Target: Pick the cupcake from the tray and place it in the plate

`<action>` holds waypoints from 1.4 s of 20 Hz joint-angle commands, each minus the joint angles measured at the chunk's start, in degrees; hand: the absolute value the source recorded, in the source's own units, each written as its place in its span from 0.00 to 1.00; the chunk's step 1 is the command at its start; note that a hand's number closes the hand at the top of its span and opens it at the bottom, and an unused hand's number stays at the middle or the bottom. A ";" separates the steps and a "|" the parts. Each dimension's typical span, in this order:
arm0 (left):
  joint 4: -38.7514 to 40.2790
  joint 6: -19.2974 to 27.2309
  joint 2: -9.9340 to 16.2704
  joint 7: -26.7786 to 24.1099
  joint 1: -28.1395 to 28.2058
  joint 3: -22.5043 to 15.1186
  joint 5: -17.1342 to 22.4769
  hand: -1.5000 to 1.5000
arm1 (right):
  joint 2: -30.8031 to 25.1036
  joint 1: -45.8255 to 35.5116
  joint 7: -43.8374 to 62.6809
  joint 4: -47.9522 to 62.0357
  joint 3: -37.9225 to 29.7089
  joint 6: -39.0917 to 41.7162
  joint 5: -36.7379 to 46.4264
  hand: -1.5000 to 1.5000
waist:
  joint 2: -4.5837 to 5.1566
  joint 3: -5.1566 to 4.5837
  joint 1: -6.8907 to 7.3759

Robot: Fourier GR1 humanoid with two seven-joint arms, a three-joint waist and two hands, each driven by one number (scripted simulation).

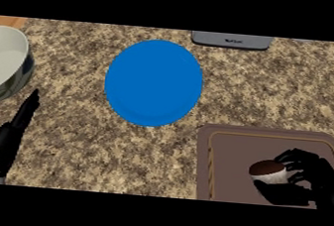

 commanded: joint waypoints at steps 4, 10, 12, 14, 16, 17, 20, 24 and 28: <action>-0.29 -1.81 -0.68 -0.55 -3.44 -2.89 -0.80 0.50 | -16.21 -14.90 -15.80 10.96 4.46 15.14 3.40 1.00 | 2.01 0.13 6.54; 1.07 -1.56 -0.54 -0.34 -4.56 -1.92 -0.84 0.50 | -21.11 -28.58 -32.75 29.67 0.62 10.76 8.14 1.00 | 1.63 0.23 5.15; 0.51 -1.27 -1.23 2.29 -5.50 -3.37 -1.91 0.50 | -19.69 -33.79 -35.70 35.32 0.42 7.05 10.19 1.00 | 1.54 0.26 4.99; 1.73 -1.13 -1.01 0.18 -3.97 -2.12 -1.53 0.50 | -17.84 -36.88 -41.10 40.64 0.16 2.90 11.21 1.00 | 1.01 0.13 3.49; 2.19 -0.68 -1.10 -0.01 -3.43 -1.17 -1.22 0.50 | -17.87 -38.78 -45.82 43.42 -0.51 -1.95 13.26 1.00 | 0.77 0.10 2.62; 2.00 0.33 -2.61 -0.87 -2.94 -2.82 -2.47 0.50 | -19.35 -41.82 -47.21 45.49 -2.27 -2.40 13.03 1.00 | 0.88 0.10 2.95; 4.66 -2.31 0.30 -3.06 -1.72 1.15 0.30 0.50 | -16.09 -43.96 -51.77 44.11 -2.36 -7.48 12.87 1.00 | 0.31 -0.01 1.23; 2.58 0.47 -1.28 -1.57 -1.16 0.40 -1.85 0.50 | -12.86 -48.11 -59.61 43.15 -2.74 -4.99 7.50 1.00 | -0.02 -0.02 0.49; -0.15 -0.88 -0.55 0.42 0.27 1.02 -1.17 0.50 | -10.95 -50.38 -57.62 36.38 -2.24 2.26 3.17 1.00 | -0.48 -0.06 -0.60</action>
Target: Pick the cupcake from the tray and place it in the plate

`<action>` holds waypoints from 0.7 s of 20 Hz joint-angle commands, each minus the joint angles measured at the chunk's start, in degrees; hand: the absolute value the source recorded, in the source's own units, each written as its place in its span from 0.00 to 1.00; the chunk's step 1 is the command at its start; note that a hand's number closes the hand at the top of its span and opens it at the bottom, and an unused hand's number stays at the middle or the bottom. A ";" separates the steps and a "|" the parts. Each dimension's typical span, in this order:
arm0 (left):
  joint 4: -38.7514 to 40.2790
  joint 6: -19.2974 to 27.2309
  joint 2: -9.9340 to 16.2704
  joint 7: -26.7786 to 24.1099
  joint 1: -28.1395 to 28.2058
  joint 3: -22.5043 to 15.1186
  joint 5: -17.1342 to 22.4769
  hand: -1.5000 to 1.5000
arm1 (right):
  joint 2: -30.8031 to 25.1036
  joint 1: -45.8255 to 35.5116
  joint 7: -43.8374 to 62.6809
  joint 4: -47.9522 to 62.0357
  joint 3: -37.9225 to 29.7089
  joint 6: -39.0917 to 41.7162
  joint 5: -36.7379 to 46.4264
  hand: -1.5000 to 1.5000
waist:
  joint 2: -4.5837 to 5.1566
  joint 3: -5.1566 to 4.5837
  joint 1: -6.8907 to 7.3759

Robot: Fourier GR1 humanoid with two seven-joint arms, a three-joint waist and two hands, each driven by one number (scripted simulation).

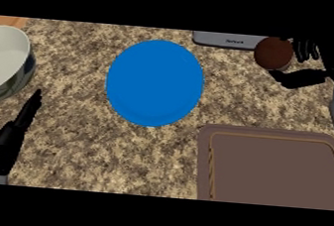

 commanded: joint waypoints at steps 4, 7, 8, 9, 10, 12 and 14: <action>-0.05 -1.85 0.87 1.08 0.23 2.43 0.84 0.50 | 7.21 -5.64 2.38 -5.21 3.37 4.86 -1.40 1.00 | -0.25 -0.06 -1.02; -3.17 -1.81 0.36 -0.11 3.66 2.56 0.62 0.50 | 11.53 -6.45 6.00 -6.21 4.86 4.36 -0.47 1.00 | -0.30 -0.05 -0.71; -1.98 -0.66 -0.98 -1.51 4.13 2.02 -0.42 0.50 | 11.68 -7.43 7.64 -7.90 4.36 7.10 -2.17 1.00 | -0.32 -0.06 -0.92; -1.52 0.67 -2.22 -1.53 2.51 0.38 -2.17 0.50 | 15.46 -10.76 8.23 -4.19 5.76 3.58 -0.06 1.00 | -0.16 -0.07 -0.52; 0.84 -3.00 0.33 0.64 -1.45 2.23 0.29 0.50 | 15.79 -14.42 12.01 -3.90 6.20 6.74 -0.15 1.00 | -0.15 -0.09 -0.79; 2.16 -1.26 -1.13 -0.99 -0.52 2.74 -0.72 0.50 | 19.29 -12.84 13.13 -3.27 7.13 5.41 0.66 1.00 | -0.16 -0.08 -0.97; -4.22 -1.57 -1.14 1.79 2.38 1.43 -0.83 0.50 | 23.34 -18.38 15.96 3.20 7.82 3.15 2.90 1.00 | -0.11 -0.05 0.08</action>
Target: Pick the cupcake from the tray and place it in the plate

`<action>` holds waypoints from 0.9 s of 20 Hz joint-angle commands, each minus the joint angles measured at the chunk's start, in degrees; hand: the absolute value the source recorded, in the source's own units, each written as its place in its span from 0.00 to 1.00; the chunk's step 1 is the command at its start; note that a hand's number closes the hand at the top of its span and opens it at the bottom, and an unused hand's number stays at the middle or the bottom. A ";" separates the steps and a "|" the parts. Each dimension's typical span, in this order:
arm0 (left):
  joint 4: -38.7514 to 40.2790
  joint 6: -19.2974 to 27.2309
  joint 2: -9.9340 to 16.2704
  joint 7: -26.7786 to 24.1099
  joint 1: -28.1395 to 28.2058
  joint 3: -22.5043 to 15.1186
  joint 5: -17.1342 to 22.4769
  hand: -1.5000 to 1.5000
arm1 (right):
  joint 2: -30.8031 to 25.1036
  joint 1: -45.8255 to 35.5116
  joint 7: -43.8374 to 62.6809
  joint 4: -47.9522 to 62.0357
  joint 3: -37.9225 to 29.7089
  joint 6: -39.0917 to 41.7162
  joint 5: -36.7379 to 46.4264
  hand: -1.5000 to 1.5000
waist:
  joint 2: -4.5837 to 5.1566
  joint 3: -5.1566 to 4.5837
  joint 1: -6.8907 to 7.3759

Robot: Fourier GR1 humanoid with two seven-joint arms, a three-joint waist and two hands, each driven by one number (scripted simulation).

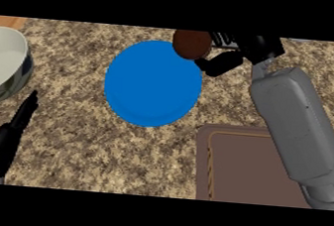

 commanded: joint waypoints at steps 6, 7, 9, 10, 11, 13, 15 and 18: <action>-0.01 -1.68 -0.17 -1.91 1.72 0.87 -0.11 0.50 | 10.95 -10.10 2.25 19.03 1.41 -1.89 3.93 1.00 | 0.26 0.00 0.82; 1.22 -1.98 -0.10 0.53 -2.60 0.74 -0.22 0.50 | 12.30 -12.63 2.09 22.87 0.83 -2.84 4.26 1.00 | 0.43 0.00 0.78; 1.71 0.88 -2.88 0.15 -2.06 -1.49 -3.16 0.50 | 12.40 -12.07 2.00 25.98 4.63 -5.90 2.38 1.00 | 0.42 0.00 0.98; 3.56 2.35 -4.08 -1.14 -3.11 -1.70 -3.96 0.50 | 12.44 -12.88 0.88 29.07 5.02 -5.82 2.42 1.00 | 0.60 -0.02 1.21; 1.19 -0.54 -1.45 -0.13 -1.65 0.04 -1.87 0.50 | 12.46 -14.60 2.79 30.78 6.74 -7.94 0.01 1.00 | 0.52 -0.01 1.88; 3.05 -1.51 -0.60 1.32 -4.39 0.96 -1.74 0.50 | 12.50 -11.11 0.06 30.63 10.47 -9.43 -2.08 1.00 | 0.39 0.00 1.10; -1.58 -1.59 -1.34 0.09 0.38 -0.06 -1.79 0.50 | 12.53 -13.92 0.04 35.07 10.07 -8.11 -4.91 1.00 | 0.43 0.01 1.92; 0.20 -2.08 -1.73 -0.59 -2.97 -1.32 -2.30 0.50 | 12.55 -12.61 2.20 36.64 7.68 -12.13 -13.48 1.00 | 1.10 0.01 4.14</action>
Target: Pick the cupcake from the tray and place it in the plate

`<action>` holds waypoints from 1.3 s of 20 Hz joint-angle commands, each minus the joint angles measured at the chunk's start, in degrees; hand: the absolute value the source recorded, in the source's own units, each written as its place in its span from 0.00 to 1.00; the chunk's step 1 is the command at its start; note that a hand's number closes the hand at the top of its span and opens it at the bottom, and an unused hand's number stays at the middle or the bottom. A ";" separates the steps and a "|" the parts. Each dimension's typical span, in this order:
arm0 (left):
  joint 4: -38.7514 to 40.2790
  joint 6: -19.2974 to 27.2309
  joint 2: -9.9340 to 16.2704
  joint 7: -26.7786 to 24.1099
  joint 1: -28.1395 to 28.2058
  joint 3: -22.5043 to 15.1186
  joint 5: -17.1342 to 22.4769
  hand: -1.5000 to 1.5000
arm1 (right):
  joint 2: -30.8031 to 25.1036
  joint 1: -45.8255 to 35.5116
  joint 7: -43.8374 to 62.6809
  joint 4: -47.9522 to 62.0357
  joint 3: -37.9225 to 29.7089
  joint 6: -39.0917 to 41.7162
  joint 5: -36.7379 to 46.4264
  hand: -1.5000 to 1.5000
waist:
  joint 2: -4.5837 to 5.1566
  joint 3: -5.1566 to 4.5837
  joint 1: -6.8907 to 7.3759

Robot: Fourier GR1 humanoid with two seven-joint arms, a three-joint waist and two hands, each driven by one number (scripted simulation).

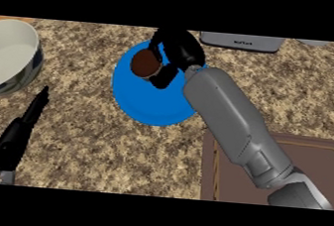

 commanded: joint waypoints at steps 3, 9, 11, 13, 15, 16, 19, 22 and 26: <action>1.97 -0.98 0.40 -0.61 -2.82 0.52 -0.10 0.50 | 0.29 -4.49 6.27 7.50 1.24 -4.80 -9.71 0.00 | 0.23 -0.03 1.05; 2.80 -0.49 -1.06 -0.93 -2.33 0.13 -0.67 0.50 | 0.30 -1.76 -3.50 10.79 3.35 -10.92 -14.56 0.00 | 0.36 0.02 0.81; 1.32 -1.37 -0.24 -1.79 -0.11 0.35 -0.29 0.50 | 0.30 -1.23 -2.81 7.24 2.69 -14.36 -18.47 0.00 | 0.11 0.03 1.21; 0.62 0.40 -1.64 -0.22 -1.36 -0.60 -1.59 0.50 | 0.30 -3.09 -3.55 7.15 -0.54 -17.25 -21.23 0.00 | 0.17 0.06 1.04; 1.81 1.15 -1.88 2.69 -4.02 -0.11 -1.94 0.50 | 0.30 -1.27 -6.67 7.08 -2.97 -19.77 -22.54 0.00 | -0.01 0.09 -0.95; 2.17 -0.95 0.47 -1.52 -1.44 1.42 -0.77 0.50 | 0.30 -2.59 -6.06 7.92 -3.88 -22.71 -22.87 0.00 | -0.02 0.04 -0.35; -2.67 -0.42 -0.25 1.49 2.59 1.46 -0.29 0.50 | -0.30 -0.12 -8.33 8.76 -8.30 -22.94 -24.49 0.00 | -0.55 0.10 -1.80; -0.19 -2.32 1.32 -1.10 2.53 3.54 1.34 0.50 | -4.54 0.69 -12.24 7.72 -13.86 -17.15 -29.61 0.00 | -0.43 0.09 -2.18; 0.15 1.14 -1.72 0.47 0.44 1.79 -1.47 0.50 | -7.33 6.35 -22.37 7.83 -18.67 -10.39 -34.02 0.00 | -0.30 0.10 -2.82</action>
